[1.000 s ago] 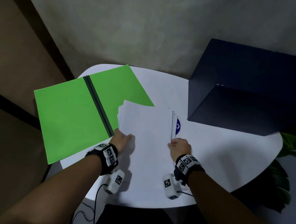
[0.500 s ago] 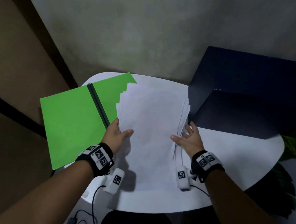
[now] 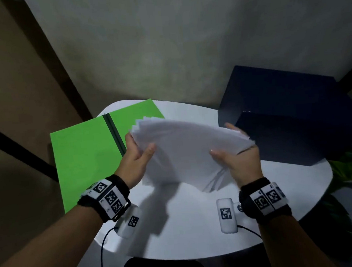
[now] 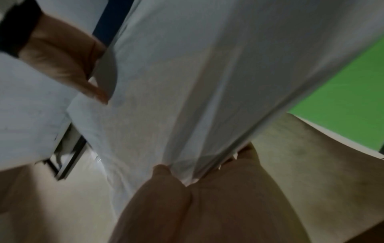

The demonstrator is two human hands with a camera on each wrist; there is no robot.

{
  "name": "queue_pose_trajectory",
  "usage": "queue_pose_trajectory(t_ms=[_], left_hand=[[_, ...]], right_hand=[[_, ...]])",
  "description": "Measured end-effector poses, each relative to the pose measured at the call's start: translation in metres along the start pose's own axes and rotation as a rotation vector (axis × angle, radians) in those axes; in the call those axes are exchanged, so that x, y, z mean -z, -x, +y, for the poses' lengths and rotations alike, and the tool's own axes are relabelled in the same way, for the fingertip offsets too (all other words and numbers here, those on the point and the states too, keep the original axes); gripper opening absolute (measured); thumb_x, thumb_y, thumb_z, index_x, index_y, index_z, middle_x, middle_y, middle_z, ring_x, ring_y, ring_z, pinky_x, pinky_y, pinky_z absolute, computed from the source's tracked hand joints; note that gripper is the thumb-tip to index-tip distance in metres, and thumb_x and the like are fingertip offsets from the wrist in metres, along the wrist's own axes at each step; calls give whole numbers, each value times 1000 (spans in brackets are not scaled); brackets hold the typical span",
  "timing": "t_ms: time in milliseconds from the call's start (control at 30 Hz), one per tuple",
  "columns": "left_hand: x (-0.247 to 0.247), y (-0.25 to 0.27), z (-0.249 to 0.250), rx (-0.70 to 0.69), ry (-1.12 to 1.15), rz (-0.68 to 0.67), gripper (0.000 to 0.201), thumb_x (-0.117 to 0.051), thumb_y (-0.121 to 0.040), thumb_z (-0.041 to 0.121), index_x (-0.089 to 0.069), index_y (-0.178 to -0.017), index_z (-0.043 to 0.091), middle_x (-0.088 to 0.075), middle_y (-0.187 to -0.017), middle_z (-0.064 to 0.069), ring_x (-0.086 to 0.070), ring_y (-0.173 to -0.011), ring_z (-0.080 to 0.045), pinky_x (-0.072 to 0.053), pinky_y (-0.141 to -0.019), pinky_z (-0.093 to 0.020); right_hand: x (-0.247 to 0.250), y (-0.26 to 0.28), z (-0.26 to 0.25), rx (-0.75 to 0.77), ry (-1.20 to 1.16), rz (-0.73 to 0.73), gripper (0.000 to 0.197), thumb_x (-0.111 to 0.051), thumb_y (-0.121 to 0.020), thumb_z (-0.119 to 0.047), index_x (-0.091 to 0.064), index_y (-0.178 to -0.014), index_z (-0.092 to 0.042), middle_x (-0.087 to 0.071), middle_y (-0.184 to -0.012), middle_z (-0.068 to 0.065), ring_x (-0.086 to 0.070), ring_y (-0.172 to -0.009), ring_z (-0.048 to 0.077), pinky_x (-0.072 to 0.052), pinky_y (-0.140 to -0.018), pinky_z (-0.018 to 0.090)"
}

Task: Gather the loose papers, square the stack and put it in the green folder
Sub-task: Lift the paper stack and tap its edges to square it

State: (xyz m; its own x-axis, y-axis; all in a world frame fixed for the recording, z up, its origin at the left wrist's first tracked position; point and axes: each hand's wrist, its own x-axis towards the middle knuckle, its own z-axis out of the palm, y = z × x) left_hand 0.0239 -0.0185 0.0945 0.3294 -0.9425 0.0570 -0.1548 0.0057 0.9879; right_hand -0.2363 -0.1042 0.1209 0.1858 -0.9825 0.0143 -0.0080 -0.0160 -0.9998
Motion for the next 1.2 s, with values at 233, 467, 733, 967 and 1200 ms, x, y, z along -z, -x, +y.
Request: queue_pose_trajectory(t_ms=[233, 467, 733, 967, 1200], left_hand=[[-8, -6, -9, -28, -2, 203, 32, -69, -84, 36, -66, -105, 12, -73, -104, -11, -68, -102, -32, -52, -91, -56], [-5, -4, 10, -137, -41, 125, 33, -40, -100, 31, -46, -131, 19, -59, -123, 14, -55, -116, -2, -42, -103, -30], [-15, -14, 38, -187, 85, 310, 33, -38, -104, 26, -63, -122, 15, -68, -118, 4, -62, -113, -14, -46, -104, -47], [-28, -30, 61, -187, 153, 440, 46, -52, -87, 54, -64, -108, 15, -67, -106, 6, -61, -104, -13, -45, -102, -39], [-38, -49, 68, -107, 87, 612, 46, -65, -74, 60, -66, -89, 16, -69, -90, 4, -61, -90, -16, -46, -83, -22]], right_hand=[[-8, 3, 15, -122, 2, 157, 39, -85, -73, -11, -68, -108, -3, -76, -97, 5, -74, -92, 17, -55, -94, 46], [-12, 10, -2, 57, 67, 113, 39, -81, -77, -6, -68, -113, -7, -75, -105, 5, -72, -100, 17, -57, -90, 35], [-32, 8, -30, 251, -26, 240, 19, -74, -84, -7, -70, -102, -14, -72, -89, -21, -66, -88, -2, -52, -80, 16], [-41, 5, -33, 306, -28, 318, 9, -68, -89, -5, -74, -87, -10, -73, -77, -13, -67, -81, 0, -51, -77, 15], [-52, 6, -32, 352, 1, 370, 16, -69, -87, -5, -74, -81, -18, -71, -73, -15, -65, -76, -2, -50, -73, 14]])
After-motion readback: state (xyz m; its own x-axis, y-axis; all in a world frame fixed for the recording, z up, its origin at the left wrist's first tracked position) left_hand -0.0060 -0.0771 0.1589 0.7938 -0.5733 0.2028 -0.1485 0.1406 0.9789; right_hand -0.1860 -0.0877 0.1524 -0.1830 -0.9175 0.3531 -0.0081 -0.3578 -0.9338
